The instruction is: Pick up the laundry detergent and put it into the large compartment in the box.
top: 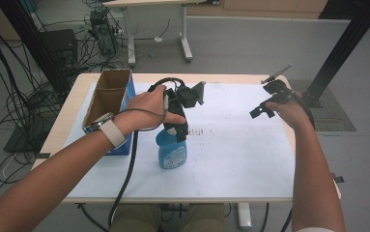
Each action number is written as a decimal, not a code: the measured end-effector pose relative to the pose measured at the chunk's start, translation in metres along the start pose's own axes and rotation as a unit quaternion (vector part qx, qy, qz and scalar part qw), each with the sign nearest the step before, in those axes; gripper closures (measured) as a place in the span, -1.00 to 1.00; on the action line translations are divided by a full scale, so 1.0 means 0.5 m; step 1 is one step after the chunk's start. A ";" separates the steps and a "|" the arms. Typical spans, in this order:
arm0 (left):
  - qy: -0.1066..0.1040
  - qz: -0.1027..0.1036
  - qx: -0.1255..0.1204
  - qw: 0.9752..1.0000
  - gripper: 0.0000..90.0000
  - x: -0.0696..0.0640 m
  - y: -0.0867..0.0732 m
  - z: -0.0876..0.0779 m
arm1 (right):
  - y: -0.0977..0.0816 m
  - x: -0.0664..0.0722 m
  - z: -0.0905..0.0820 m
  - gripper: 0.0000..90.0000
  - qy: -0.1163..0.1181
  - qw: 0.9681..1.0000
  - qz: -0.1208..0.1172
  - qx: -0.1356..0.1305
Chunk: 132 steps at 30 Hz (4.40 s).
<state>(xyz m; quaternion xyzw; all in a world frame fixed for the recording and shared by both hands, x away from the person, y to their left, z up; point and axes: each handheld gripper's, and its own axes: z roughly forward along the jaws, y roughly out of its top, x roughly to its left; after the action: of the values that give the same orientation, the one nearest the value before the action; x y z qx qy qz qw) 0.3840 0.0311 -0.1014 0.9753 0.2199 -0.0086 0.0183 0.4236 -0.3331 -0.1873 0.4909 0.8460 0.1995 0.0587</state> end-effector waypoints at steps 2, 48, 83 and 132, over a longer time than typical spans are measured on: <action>-0.001 -0.004 -0.003 1.000 -0.82 0.003 -0.003 0.004 | 0.000 0.000 0.001 -0.85 0.000 1.000 0.001 0.001; -0.007 -0.003 -0.004 1.000 -0.81 0.012 -0.010 0.007 | -0.001 -0.001 -0.003 -0.85 -0.002 1.000 0.003 -0.001; -0.006 -0.004 -0.008 1.000 -0.80 0.011 -0.014 0.009 | -0.001 -0.001 0.000 -0.85 -0.002 1.000 0.004 -0.003; -0.007 0.005 -0.011 1.000 -0.79 0.008 -0.020 0.017 | -0.002 0.001 -0.001 -0.85 -0.006 1.000 0.006 -0.003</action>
<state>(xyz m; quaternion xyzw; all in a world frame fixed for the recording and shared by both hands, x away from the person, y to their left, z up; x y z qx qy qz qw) 0.3830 0.0415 -0.1102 0.9760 0.2154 -0.0127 0.0303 0.4224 -0.3332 -0.1873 0.4965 0.8423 0.1999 0.0639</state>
